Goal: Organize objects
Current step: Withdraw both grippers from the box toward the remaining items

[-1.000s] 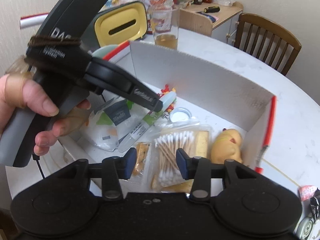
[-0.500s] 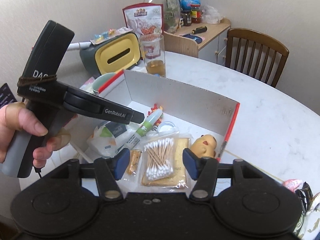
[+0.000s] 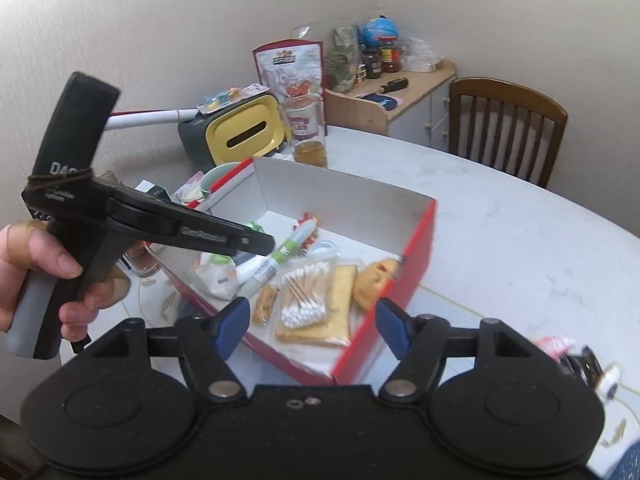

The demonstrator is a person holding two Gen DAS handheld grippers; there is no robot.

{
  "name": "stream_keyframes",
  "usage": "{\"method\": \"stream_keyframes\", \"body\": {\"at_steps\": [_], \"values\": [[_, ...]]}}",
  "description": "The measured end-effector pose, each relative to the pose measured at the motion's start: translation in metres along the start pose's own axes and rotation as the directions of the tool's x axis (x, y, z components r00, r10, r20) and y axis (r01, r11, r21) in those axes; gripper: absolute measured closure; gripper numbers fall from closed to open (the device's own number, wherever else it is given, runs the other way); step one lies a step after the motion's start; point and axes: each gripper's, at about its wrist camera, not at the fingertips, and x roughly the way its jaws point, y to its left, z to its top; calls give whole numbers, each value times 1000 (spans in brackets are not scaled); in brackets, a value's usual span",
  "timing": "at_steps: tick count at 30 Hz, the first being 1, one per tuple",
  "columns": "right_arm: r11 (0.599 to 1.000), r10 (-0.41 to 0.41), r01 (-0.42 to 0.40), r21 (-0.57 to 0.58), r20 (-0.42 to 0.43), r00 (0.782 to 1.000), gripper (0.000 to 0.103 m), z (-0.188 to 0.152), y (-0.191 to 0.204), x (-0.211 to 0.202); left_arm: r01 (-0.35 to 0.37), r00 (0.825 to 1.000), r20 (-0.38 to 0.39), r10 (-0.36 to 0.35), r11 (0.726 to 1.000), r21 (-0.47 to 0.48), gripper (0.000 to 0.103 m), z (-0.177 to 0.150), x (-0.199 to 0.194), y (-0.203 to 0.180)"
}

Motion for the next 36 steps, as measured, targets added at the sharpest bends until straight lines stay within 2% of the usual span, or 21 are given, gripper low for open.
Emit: {"method": "stream_keyframes", "body": {"at_steps": [2, 4, 6, 9, 15, 17, 19, 22, 29, 36], "values": [[1000, -13, 13, -1, 13, 1000, 31, -6, -7, -12, 1, 1000, 19, -1, 1000, -2, 50, -4, -7, -8], [1000, -27, 27, -6, 28, 999, 27, -14, -15, -24, -4, 999, 48, 4, 1000, 0, 42, -8, -13, -15], [999, -46, 46, -5, 29, 999, 26, -23, -25, -37, -10, 998, 59, 9, 1000, 3, 42, -11, -18, -24], [997, -74, 74, 10, 36, 997, 20, -36, -42, -57, -10, 998, 65, 9, 1000, 4, 40, -17, -23, -37], [987, -151, 147, 71, 42, 988, 14, -68, -84, -95, 11, 997, 81, -11, 1000, -7, 29, -28, -31, -66], [981, -171, 166, 102, 43, 984, 11, -79, -98, -107, 22, 996, 85, -21, 1000, -13, 22, -31, -32, -76], [974, -197, 190, 125, 49, 979, 5, -89, -110, -118, 41, 995, 91, -40, 999, -17, 22, -35, -31, -88], [964, -229, 220, 148, 49, 972, 4, -101, -130, -131, 64, 994, 88, -63, 998, -5, 22, -38, -27, -109], [941, -280, 267, 208, 31, 960, 4, -125, -165, -147, 91, 992, 82, -97, 993, 80, 12, -44, -3, -165], [937, -290, 281, 208, 15, 957, 4, -137, -188, -148, 120, 989, 62, -131, 981, 156, 11, -40, 36, -208]]}}
